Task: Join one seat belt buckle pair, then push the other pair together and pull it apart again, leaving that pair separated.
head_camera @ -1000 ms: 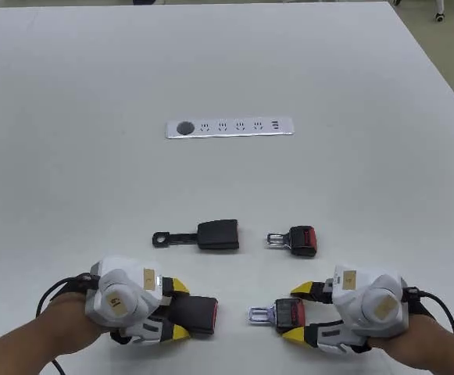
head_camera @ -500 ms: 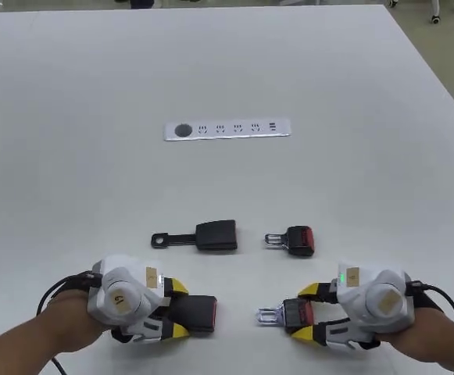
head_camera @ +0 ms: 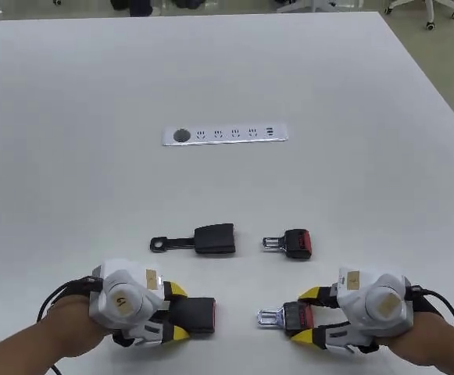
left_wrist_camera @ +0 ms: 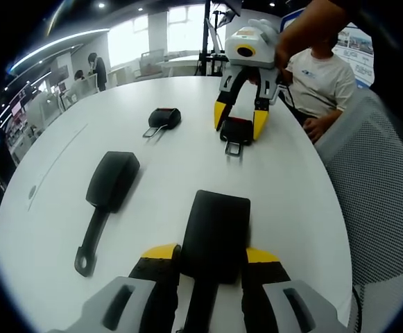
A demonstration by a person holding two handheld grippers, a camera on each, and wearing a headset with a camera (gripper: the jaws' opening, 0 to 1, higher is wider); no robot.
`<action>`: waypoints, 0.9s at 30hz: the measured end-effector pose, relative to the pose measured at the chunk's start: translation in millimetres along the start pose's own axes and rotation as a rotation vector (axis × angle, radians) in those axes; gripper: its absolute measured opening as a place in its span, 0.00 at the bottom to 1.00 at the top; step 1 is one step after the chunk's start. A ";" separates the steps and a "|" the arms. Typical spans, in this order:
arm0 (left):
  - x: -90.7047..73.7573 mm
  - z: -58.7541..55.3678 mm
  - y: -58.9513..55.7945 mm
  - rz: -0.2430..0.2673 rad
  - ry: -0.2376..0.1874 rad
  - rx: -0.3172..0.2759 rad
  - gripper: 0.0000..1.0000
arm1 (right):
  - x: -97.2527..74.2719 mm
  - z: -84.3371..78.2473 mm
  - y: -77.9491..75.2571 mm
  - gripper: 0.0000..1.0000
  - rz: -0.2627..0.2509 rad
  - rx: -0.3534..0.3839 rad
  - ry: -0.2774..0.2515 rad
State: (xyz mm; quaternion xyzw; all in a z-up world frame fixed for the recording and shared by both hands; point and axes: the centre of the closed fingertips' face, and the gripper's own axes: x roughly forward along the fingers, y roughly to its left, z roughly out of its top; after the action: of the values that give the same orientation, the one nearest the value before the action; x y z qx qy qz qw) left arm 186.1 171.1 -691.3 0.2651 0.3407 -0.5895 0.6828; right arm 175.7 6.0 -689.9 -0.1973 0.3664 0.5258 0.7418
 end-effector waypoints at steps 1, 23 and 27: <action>0.4 0.3 0.2 0.001 0.000 -0.001 0.35 | 0.7 0.8 0.1 0.34 0.000 0.003 0.000; 2.1 0.8 -0.1 -0.006 0.025 0.012 0.35 | 33.1 28.0 10.0 0.34 0.010 -0.017 -0.010; 2.4 -0.4 0.5 -0.009 0.030 0.020 0.35 | 42.9 33.3 10.2 0.34 0.011 -0.019 -0.016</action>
State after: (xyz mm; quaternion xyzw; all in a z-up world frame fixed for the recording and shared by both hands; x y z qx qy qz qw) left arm 186.8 170.0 -693.5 0.2791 0.3460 -0.5919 0.6724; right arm 185.1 59.6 -699.3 -0.1981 0.3567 0.5350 0.7397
